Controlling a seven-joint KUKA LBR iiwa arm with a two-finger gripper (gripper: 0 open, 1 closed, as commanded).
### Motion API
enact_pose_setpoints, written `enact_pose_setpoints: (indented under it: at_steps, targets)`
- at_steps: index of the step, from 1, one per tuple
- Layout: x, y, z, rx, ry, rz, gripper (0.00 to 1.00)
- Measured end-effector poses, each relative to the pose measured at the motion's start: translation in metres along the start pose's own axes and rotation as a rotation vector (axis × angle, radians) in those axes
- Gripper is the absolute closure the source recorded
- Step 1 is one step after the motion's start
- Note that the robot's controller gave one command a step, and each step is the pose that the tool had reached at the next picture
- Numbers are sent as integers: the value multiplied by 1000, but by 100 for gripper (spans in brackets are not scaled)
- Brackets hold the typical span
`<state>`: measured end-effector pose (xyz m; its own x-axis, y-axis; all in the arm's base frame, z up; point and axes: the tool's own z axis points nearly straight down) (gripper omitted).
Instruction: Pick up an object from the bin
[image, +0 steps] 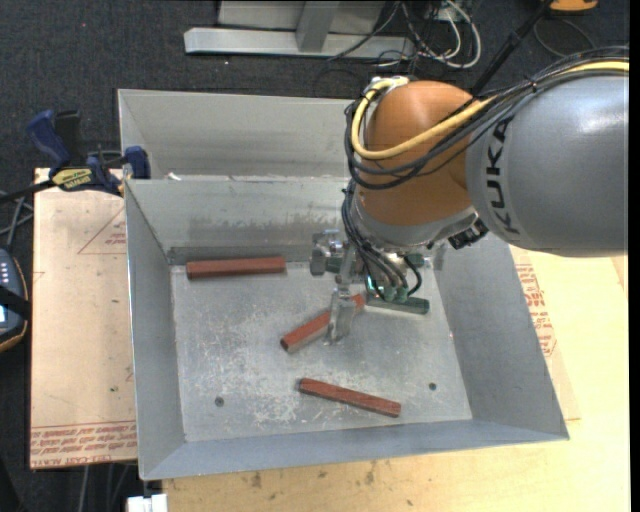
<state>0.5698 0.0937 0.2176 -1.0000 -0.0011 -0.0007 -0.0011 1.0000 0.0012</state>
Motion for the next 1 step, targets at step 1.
enact_pose_setpoints:
  at_steps: [1]
  targets:
    - [-7, -4, 30, -1, -7, -72, 0]
